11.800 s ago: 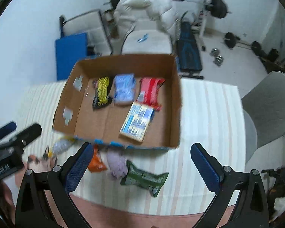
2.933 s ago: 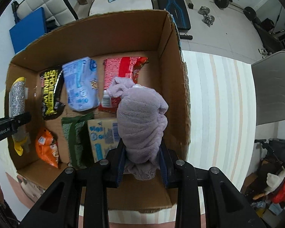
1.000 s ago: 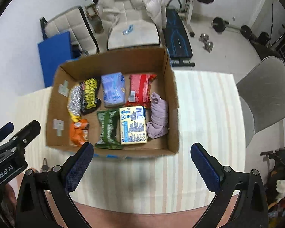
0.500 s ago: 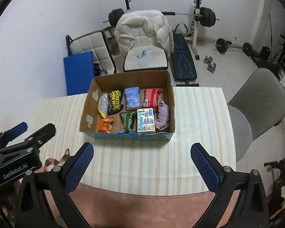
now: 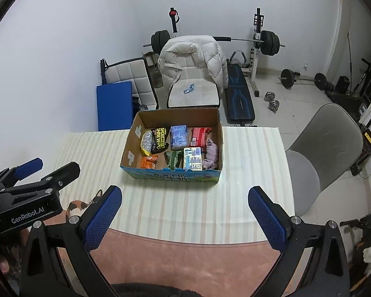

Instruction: Organize soft objects

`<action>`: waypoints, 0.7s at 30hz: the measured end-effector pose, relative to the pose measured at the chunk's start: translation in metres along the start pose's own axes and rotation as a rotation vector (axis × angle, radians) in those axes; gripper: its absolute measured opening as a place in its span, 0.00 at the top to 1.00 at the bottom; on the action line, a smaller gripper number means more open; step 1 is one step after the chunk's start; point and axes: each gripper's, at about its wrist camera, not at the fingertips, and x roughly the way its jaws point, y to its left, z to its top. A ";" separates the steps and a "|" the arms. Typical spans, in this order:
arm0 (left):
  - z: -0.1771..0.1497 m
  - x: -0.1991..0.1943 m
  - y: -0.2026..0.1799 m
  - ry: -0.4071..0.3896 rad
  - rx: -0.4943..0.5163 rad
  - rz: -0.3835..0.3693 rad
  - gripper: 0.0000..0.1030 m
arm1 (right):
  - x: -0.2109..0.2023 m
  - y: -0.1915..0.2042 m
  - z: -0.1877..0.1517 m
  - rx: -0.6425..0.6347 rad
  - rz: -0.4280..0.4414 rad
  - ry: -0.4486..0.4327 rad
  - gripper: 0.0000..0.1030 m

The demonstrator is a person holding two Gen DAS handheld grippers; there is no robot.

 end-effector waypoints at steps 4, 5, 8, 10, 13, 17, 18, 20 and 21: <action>-0.005 -0.011 0.001 -0.008 -0.007 -0.009 0.04 | -0.009 0.000 -0.008 -0.004 0.006 0.011 0.00; -0.006 -0.012 0.001 -0.014 -0.005 -0.006 0.04 | -0.012 0.000 -0.009 -0.004 0.006 0.010 0.00; -0.003 -0.012 -0.001 -0.023 0.001 0.002 0.04 | -0.018 0.000 -0.012 -0.005 -0.003 0.001 0.00; -0.003 -0.013 0.000 -0.032 -0.003 0.004 0.04 | -0.021 -0.001 -0.012 -0.001 -0.012 -0.012 0.00; -0.003 -0.013 -0.001 -0.050 -0.004 0.020 0.04 | -0.024 -0.003 -0.008 0.005 -0.035 -0.038 0.00; 0.000 -0.013 0.000 -0.066 -0.007 0.027 0.04 | -0.027 -0.003 -0.001 0.011 -0.056 -0.072 0.00; 0.001 -0.013 0.000 -0.070 -0.007 0.029 0.04 | -0.027 -0.003 0.001 0.011 -0.057 -0.078 0.00; 0.002 -0.014 -0.001 -0.076 -0.004 0.034 0.04 | -0.030 -0.002 0.004 0.009 -0.066 -0.092 0.00; 0.002 -0.014 -0.001 -0.078 -0.002 0.035 0.04 | -0.030 -0.002 0.006 0.007 -0.072 -0.098 0.00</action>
